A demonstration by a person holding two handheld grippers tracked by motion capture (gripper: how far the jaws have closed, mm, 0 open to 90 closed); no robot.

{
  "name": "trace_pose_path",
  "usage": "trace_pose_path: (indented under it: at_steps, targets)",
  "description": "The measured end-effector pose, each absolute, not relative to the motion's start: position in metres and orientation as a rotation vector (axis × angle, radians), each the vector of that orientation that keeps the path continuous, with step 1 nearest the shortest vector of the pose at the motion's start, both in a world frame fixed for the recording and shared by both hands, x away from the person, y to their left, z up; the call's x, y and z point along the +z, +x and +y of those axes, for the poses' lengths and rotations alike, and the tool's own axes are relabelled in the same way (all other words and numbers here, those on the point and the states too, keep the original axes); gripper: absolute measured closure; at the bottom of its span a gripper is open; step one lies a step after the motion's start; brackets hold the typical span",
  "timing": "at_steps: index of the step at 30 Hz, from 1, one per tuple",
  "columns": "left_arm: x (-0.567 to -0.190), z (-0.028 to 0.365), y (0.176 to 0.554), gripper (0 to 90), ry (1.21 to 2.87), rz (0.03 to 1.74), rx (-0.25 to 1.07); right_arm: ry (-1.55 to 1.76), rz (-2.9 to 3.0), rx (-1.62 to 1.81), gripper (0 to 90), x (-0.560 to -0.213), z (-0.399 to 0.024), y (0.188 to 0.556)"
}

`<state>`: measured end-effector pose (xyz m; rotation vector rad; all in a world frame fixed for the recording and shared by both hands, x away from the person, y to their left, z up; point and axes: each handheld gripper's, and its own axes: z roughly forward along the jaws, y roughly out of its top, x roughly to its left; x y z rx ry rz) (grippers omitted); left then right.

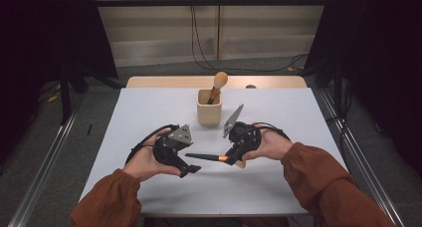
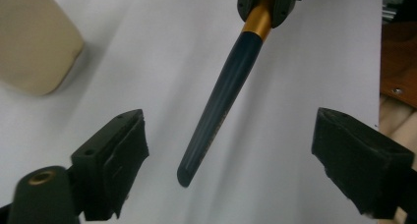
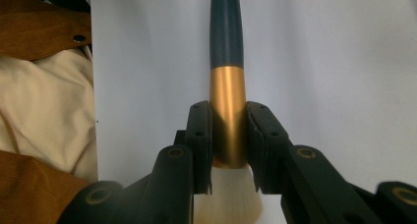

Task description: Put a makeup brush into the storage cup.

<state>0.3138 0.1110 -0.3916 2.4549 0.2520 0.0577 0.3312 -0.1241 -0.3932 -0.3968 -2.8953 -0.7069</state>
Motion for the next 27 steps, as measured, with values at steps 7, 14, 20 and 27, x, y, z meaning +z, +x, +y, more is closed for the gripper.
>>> trace_pose_path:
  at_steps: [7,14,20,27]
  targets:
    - [-0.398,0.100,0.318,20.3,2.485,0.236,0.010,-0.340,-2.889,-0.710,73.9,-0.392,-0.116,0.329]
    - [-0.400,0.094,0.321,26.6,2.506,0.229,-0.010,-0.322,-2.890,-0.717,73.9,-0.392,-0.113,0.329]
    - [-0.401,0.088,0.322,33.0,2.532,0.208,-0.020,-0.292,-2.903,-0.698,73.9,-0.392,-0.109,0.330]
    - [-0.402,0.083,0.322,37.8,2.555,0.164,-0.029,-0.302,-2.904,-0.687,73.9,-0.393,-0.104,0.330]
